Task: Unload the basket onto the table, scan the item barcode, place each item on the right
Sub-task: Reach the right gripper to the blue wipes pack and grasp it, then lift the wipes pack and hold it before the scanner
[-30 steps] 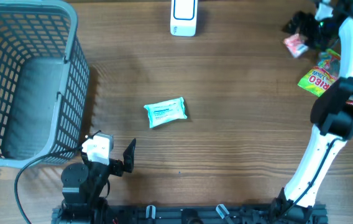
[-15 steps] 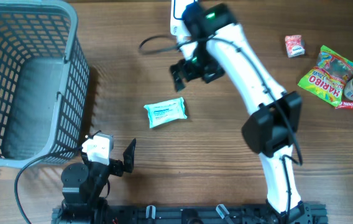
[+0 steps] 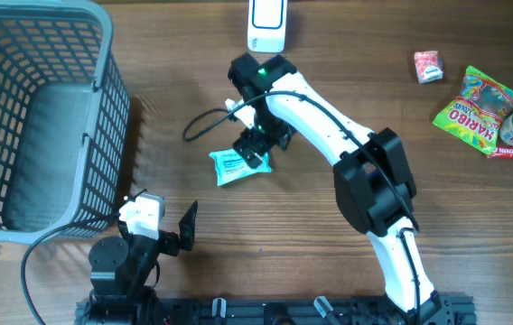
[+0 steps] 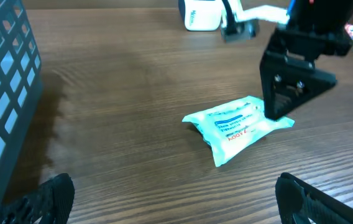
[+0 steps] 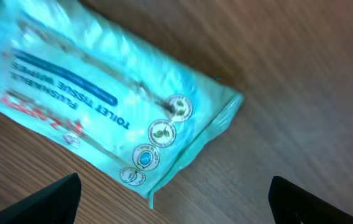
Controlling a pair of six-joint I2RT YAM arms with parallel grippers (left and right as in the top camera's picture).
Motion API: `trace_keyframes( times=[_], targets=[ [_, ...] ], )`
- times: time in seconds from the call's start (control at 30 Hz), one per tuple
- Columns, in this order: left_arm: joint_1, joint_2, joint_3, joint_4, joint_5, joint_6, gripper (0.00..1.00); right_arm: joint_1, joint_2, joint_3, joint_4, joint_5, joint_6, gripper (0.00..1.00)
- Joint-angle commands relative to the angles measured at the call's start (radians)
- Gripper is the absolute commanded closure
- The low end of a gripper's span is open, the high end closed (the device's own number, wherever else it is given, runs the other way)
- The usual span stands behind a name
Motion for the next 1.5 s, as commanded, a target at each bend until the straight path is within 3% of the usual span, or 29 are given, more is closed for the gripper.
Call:
trace_keyframes(
  times=[0.0,0.17,0.33,0.4,0.47,0.53,0.63,0.7,0.9,0.97,1.0,1.03,1.07,1.1,1.17,1.3,1.43,1.47],
  targets=[
    [0.006,-0.004,-0.006,0.001,-0.01,0.008,0.0,0.008,0.01,-0.013,-0.006,-0.097,-0.03,0.03],
    [0.006,-0.004,-0.006,0.001,-0.01,0.008,0.0,0.011,0.01,-0.014,0.041,-0.159,0.01,0.03],
    [0.006,-0.004,-0.006,0.001,-0.01,0.008,0.0,-0.02,0.01,-0.014,0.056,-0.244,0.486,0.0],
    [0.006,-0.004,-0.006,0.001,-0.01,0.008,0.0,-0.035,0.01,-0.014,0.09,-0.375,0.56,0.0],
    [0.006,-0.004,-0.006,0.001,-0.01,0.008,0.0,-0.036,0.01,-0.014,0.101,-0.461,0.537,0.0],
    [0.006,-0.004,-0.006,0.001,-0.01,0.008,0.0,-0.032,0.01,-0.021,0.106,-0.417,0.55,0.0],
    [0.006,-0.004,-0.006,0.001,-0.01,0.008,0.0,-0.033,0.01,-0.077,0.096,-0.283,0.814,0.0],
    [0.006,-0.004,-0.006,0.001,-0.01,0.008,0.0,-0.042,0.01,-0.141,0.115,-0.243,0.917,0.0],
    [0.006,-0.004,-0.006,0.001,-0.01,0.008,0.0,-0.055,0.01,-0.231,0.185,-0.28,0.955,0.0],
    [0.006,-0.004,-0.006,0.001,-0.01,0.008,0.0,-0.054,0.01,-0.235,0.199,-0.281,0.979,0.14],
    [0.006,-0.004,-0.006,0.001,-0.01,0.008,0.0,-0.054,0.01,-0.235,0.205,-0.283,0.995,0.3],
    [0.006,-0.004,-0.006,0.001,-0.01,0.008,0.0,-0.054,0.01,-0.235,0.212,-0.293,1.009,0.61],
    [0.006,-0.004,-0.006,0.001,-0.01,0.008,0.0,-0.056,0.01,-0.235,0.218,-0.303,1.009,0.83],
    [0.006,-0.004,-0.006,0.001,-0.01,0.008,0.0,-0.06,0.01,-0.234,0.221,-0.32,1.009,0.96],
    [0.006,-0.004,-0.006,0.001,-0.01,0.008,0.0,-0.076,0.008,-0.228,0.201,-0.362,1.009,0.96],
    [0.006,-0.004,-0.006,0.001,-0.01,0.008,0.0,-0.142,-0.013,-0.168,-0.015,-0.474,1.007,0.96],
    [0.006,-0.004,-0.006,0.001,-0.01,0.008,0.0,-0.233,-0.029,-0.142,-0.295,-0.777,1.007,0.96],
    [0.006,-0.004,-0.006,0.001,-0.01,0.008,0.0,-0.255,-0.029,-0.149,-0.3,-0.86,0.998,0.96]
  ],
)
